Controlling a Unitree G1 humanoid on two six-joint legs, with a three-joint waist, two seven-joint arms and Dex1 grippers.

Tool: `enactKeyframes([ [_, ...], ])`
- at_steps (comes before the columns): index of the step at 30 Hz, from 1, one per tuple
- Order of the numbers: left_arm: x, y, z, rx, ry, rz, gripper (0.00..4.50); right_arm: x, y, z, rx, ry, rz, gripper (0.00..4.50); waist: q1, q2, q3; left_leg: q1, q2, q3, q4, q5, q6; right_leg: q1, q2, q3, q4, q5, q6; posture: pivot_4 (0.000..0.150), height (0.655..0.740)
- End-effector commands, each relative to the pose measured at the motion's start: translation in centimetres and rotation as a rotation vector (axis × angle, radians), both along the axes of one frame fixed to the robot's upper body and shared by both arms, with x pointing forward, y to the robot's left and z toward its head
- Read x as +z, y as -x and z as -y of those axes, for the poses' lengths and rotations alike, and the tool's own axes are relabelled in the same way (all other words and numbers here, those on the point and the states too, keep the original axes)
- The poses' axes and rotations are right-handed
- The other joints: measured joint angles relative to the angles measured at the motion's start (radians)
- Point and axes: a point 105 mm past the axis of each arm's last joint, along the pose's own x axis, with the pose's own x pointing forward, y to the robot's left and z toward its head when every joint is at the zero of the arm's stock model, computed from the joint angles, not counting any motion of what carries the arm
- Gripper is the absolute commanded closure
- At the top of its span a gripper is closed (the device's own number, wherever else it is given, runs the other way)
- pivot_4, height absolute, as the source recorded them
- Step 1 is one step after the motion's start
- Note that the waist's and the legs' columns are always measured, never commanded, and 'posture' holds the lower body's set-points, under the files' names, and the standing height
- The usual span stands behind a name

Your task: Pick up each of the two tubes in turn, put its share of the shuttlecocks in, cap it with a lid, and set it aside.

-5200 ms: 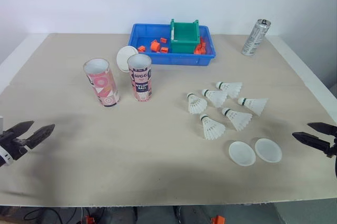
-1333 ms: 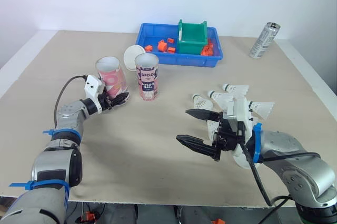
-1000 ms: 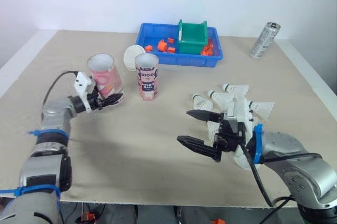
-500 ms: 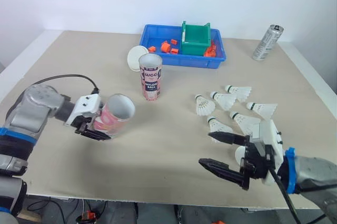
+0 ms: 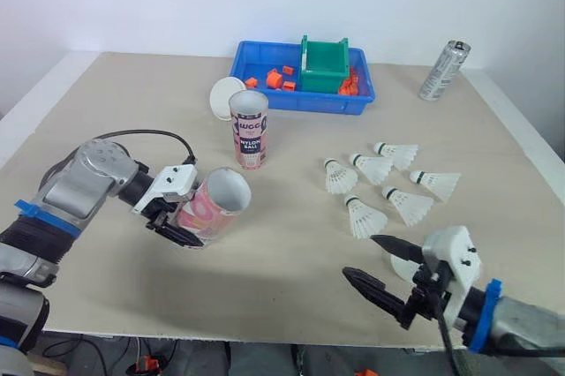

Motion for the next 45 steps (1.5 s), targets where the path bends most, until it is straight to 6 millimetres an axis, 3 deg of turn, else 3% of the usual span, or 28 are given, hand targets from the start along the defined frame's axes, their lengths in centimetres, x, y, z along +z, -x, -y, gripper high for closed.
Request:
enactKeyframes([
  [1, -0.4, 0.5, -0.6, -0.005, -0.049, -0.018, 1.39, -0.4, -0.9, 0.0, -0.059, 0.029, 0.022, 0.0, 0.001, 0.0, 0.0, 0.0, 0.0, 0.0, 0.0, 0.0, 0.0, 0.0, 0.0, 0.0, 0.0, 0.0, 0.0, 0.15, 0.7275],
  [18, -0.6, 0.9, -1.3, 0.028, -0.096, -0.027, 1.39, -3.5, -5.5, 0.5, -0.193, 0.076, 0.039, 0.0, -0.001, 0.0, 0.0, 0.0, 0.0, 0.0, -0.002, 0.0, 0.0, -0.001, 0.001, 0.0, 0.0, -0.001, 0.0, 0.15, 0.7275],
  [28, -0.6, 1.2, -1.2, 0.043, -0.082, -0.028, 1.39, -3.5, -7.2, 0.3, -0.217, 0.101, 0.087, 0.0, -0.002, 0.001, -0.001, 0.0, 0.001, 0.0, -0.002, 0.0, 0.0, -0.002, 0.002, 0.0, 0.001, -0.001, -0.001, 0.15, 0.7275],
  [29, -0.6, 1.2, -1.2, 0.043, -0.081, -0.028, 1.41, -3.5, -7.3, 0.3, -0.224, 0.105, 0.089, 0.42, -0.002, 0.001, -0.001, 0.0, 0.001, 0.0, -0.002, 0.0, 0.0, -0.002, 0.002, 0.0, 0.001, -0.001, -0.001, 0.15, 0.7275],
  [31, -0.6, 1.3, -1.1, 0.042, -0.077, -0.028, 1.41, -3.6, -7.4, 0.5, -0.237, 0.111, 0.097, 0.76, -0.002, 0.001, -0.001, 0.0, 0.001, 0.0, -0.002, 0.0, 0.0, -0.002, 0.002, 0.0, 0.001, -0.001, -0.001, 0.15, 0.7275],
  [34, -0.6, 1.4, -1.0, 0.04, -0.073, -0.028, 1.41, -3.3, -7.6, 0.6, -0.248, 0.104, 0.113, 2.44, -0.002, 0.001, -0.001, 0.0, 0.001, 0.0, -0.003, 0.0, 0.0, -0.002, 0.002, 0.0, 0.001, -0.001, -0.001, 0.15, 0.7275],
  [38, -0.6, 1.4, -0.8, 0.035, -0.068, -0.027, 1.41, -3.1, -7.7, 0.6, -0.252, 0.109, 0.123, 4.36, -0.002, 0.001, -0.001, 0.0, 0.001, 0.0, -0.003, 0.0, 0.0, -0.002, 0.002, 0.0, 0.001, -0.001, -0.001, 0.15, 0.7275],
  [45, -0.5, 1.5, -0.5, 0.029, -0.062, -0.026, 1.41, -2.0, -6.9, -0.1, -0.203, 0.105, 0.156, 4.44, -0.002, 0.001, -0.001, 0.0, 0.001, 0.0, -0.003, 0.0, 0.0, -0.002, 0.002, 0.0, 0.001, -0.001, -0.001, 0.15, 0.7275],
])
